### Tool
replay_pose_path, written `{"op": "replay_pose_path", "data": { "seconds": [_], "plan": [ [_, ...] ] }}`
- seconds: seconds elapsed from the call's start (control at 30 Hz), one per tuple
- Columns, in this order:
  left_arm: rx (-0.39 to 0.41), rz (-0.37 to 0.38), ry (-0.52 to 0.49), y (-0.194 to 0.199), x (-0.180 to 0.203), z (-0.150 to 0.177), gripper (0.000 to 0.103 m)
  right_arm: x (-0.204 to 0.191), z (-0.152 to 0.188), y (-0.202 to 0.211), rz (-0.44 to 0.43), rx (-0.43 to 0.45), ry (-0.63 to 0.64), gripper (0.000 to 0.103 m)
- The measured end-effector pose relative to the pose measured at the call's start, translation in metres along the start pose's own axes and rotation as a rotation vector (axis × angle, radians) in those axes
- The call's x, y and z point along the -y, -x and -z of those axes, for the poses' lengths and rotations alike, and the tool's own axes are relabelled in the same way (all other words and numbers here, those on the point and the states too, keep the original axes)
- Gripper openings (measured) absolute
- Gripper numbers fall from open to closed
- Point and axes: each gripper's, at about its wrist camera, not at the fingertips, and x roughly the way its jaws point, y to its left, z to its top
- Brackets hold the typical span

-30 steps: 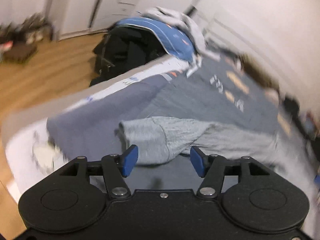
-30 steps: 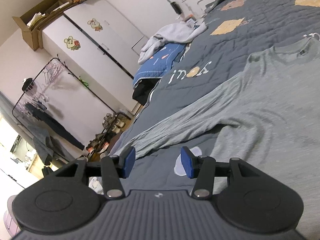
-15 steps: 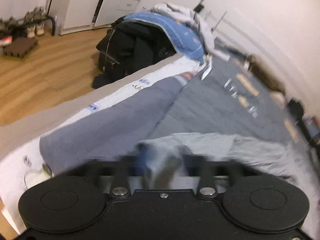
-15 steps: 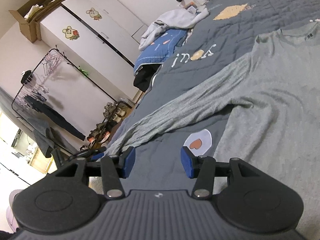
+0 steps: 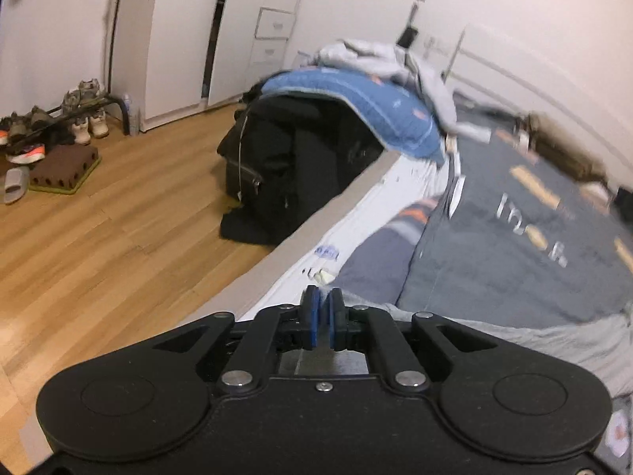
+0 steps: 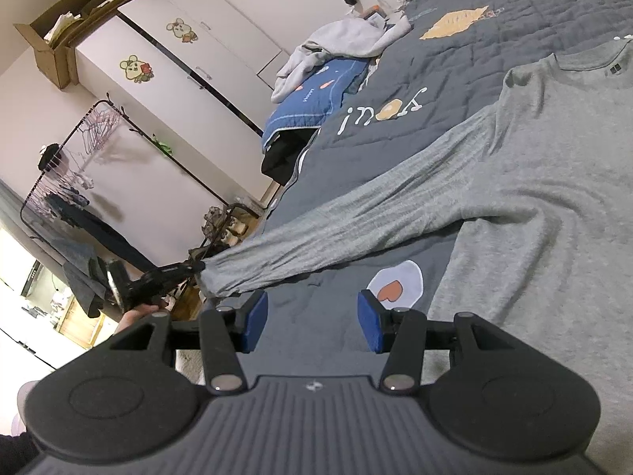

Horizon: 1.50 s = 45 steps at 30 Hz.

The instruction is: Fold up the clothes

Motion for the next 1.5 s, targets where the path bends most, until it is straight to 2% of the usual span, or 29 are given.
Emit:
{"op": "replay_pose_path", "data": {
  "seconds": [0.07, 0.1, 0.13, 0.3, 0.4, 0.5, 0.63, 0.87, 0.93, 1.1, 1.23, 1.43, 1.5],
  "plan": [
    [0.020, -0.003, 0.037, 0.010, -0.006, 0.007, 0.024, 0.001, 0.001, 0.000, 0.001, -0.003, 0.002, 0.049],
    [0.032, -0.001, 0.059, 0.015, -0.009, 0.011, 0.039, 0.001, 0.001, 0.000, 0.003, -0.003, 0.002, 0.049],
    [0.045, 0.001, 0.081, 0.023, -0.012, 0.016, 0.048, 0.001, 0.001, 0.000, 0.006, -0.005, 0.002, 0.049],
    [0.057, 0.082, 0.077, 0.062, -0.002, 0.043, 0.048, 0.007, 0.004, 0.008, 0.028, 0.015, -0.005, 0.049],
    [0.033, 0.182, 0.067, 0.083, 0.026, 0.059, 0.053, 0.016, 0.006, 0.019, 0.051, 0.037, -0.014, 0.049],
    [0.038, 0.291, 0.005, 0.106, 0.077, 0.071, 0.056, 0.025, 0.007, 0.036, 0.089, 0.071, -0.026, 0.049],
    [0.027, 0.462, -0.052, 0.122, 0.155, 0.078, 0.065, 0.040, 0.007, 0.068, 0.159, 0.137, -0.027, 0.049],
    [0.017, 0.699, -0.174, 0.140, 0.303, 0.084, 0.066, 0.078, 0.002, 0.142, 0.291, 0.247, -0.061, 0.049],
    [0.010, 0.759, -0.196, 0.145, 0.344, 0.084, 0.069, 0.091, 0.001, 0.164, 0.331, 0.278, -0.068, 0.050],
    [0.000, 0.855, -0.244, 0.153, 0.437, 0.098, 0.070, 0.126, 0.000, 0.219, 0.434, 0.355, -0.106, 0.055],
    [-0.048, 0.903, -0.250, 0.143, 0.493, 0.126, 0.070, 0.161, -0.004, 0.264, 0.522, 0.419, -0.150, 0.057],
    [-0.131, 0.937, -0.227, 0.111, 0.530, 0.171, 0.070, 0.219, -0.017, 0.327, 0.663, 0.499, -0.222, 0.057],
    [-0.154, 0.948, -0.244, 0.102, 0.536, 0.182, 0.070, 0.245, -0.020, 0.351, 0.711, 0.532, -0.288, 0.058]
  ]
}}
